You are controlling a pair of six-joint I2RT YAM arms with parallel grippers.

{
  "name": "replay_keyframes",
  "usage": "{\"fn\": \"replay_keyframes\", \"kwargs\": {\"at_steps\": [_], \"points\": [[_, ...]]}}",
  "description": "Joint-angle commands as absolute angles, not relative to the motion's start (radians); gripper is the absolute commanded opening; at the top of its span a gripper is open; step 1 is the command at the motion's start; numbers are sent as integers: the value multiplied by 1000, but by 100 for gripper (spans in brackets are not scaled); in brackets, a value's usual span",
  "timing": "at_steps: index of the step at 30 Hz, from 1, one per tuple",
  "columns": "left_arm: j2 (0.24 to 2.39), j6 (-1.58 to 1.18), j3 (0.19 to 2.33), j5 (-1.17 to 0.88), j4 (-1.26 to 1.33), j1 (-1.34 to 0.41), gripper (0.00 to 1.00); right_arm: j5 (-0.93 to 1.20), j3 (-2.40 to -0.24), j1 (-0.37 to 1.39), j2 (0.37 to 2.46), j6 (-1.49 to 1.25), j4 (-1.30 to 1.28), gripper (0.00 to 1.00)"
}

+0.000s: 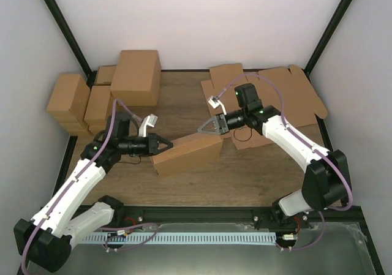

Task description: Fold the paper box

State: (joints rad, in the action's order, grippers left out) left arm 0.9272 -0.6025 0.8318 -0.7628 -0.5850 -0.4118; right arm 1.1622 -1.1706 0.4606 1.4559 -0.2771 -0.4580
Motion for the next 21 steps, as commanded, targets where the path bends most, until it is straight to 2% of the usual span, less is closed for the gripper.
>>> {"fn": "replay_keyframes", "kwargs": {"at_steps": [1,11,21], "points": [[907,-605,786,-811,-524,-394,4,1261,-1101,438,1471,-284,-368,1],[897,-602,693,-830,-497,-376,4,1251,-956,433,1465,-333,-279,1],[886,-597,686,-829,-505,-374,4,1218,-1223,416,1474,-297,-453,1]]}}
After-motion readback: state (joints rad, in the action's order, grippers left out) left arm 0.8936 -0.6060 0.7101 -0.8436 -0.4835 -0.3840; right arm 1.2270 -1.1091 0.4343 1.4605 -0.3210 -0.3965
